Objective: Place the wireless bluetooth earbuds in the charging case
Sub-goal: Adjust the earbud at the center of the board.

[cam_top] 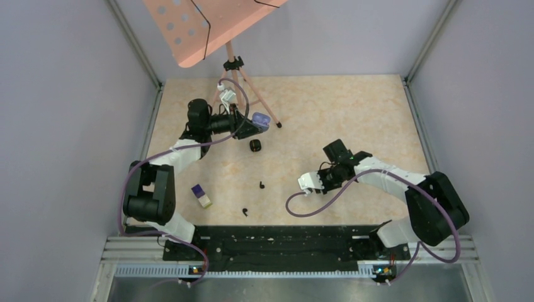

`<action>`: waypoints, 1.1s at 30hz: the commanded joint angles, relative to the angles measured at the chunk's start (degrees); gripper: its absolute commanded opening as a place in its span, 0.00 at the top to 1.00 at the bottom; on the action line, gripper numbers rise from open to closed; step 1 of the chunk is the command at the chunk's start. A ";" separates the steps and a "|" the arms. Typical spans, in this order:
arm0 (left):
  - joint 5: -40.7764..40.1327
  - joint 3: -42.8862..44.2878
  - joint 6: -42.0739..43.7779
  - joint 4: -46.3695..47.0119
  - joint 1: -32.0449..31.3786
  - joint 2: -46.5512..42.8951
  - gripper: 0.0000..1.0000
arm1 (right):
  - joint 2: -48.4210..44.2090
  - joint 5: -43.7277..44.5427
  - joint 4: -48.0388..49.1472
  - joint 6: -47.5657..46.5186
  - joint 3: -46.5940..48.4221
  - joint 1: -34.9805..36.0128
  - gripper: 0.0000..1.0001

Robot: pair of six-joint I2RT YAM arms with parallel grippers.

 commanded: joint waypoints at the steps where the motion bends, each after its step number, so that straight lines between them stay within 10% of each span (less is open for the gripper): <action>1: -0.08 0.25 0.84 1.40 0.39 -1.60 1.00 | 0.94 0.15 1.42 -2.87 0.95 0.58 0.78; 15: -0.32 0.47 0.75 1.53 0.40 -1.02 1.00 | 2.04 2.90 6.91 -3.92 1.58 0.59 0.76; 33: -0.27 0.77 0.58 1.21 0.49 -0.58 1.00 | 6.86 2.70 3.60 4.09 12.11 0.57 0.99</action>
